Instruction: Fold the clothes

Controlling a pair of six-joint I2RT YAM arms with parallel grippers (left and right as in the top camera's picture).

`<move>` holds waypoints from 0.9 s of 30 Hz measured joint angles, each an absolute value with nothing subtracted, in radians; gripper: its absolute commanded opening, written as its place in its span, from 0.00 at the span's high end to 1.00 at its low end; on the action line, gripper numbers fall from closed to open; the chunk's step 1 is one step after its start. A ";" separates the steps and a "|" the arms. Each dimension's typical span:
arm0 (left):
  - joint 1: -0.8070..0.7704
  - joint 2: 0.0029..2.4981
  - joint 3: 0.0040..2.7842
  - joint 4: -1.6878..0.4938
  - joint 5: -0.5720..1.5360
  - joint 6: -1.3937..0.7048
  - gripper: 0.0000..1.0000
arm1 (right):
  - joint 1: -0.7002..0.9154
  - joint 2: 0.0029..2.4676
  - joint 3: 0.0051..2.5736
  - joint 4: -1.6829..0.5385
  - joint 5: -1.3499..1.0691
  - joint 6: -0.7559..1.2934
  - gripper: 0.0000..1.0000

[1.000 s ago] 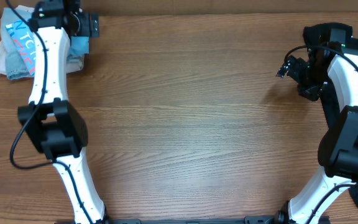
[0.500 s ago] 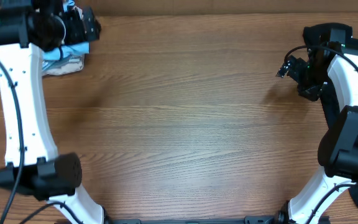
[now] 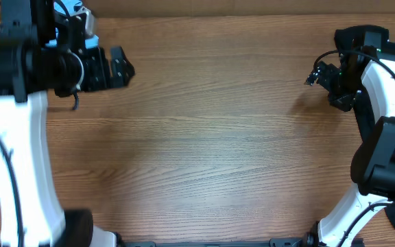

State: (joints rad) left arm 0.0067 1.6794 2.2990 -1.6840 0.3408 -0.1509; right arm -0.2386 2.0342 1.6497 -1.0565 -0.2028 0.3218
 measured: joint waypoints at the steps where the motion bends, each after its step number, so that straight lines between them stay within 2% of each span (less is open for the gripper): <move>1: -0.015 1.650 2.299 -1.684 0.339 -0.152 0.00 | -0.239 2.034 1.649 -1.056 -0.203 0.322 0.00; 8: -0.125 1.502 2.299 -1.688 0.337 -0.166 0.00 | -0.239 2.034 1.649 -1.056 -0.203 0.321 0.00; 22: -0.152 1.517 2.289 -1.687 0.337 -0.123 0.00 | -0.239 2.034 1.649 -1.056 -0.203 0.321 0.00; 27: -0.223 1.500 2.160 -1.656 0.318 -0.070 0.00 | -0.239 2.034 1.649 -1.057 -0.203 0.321 0.00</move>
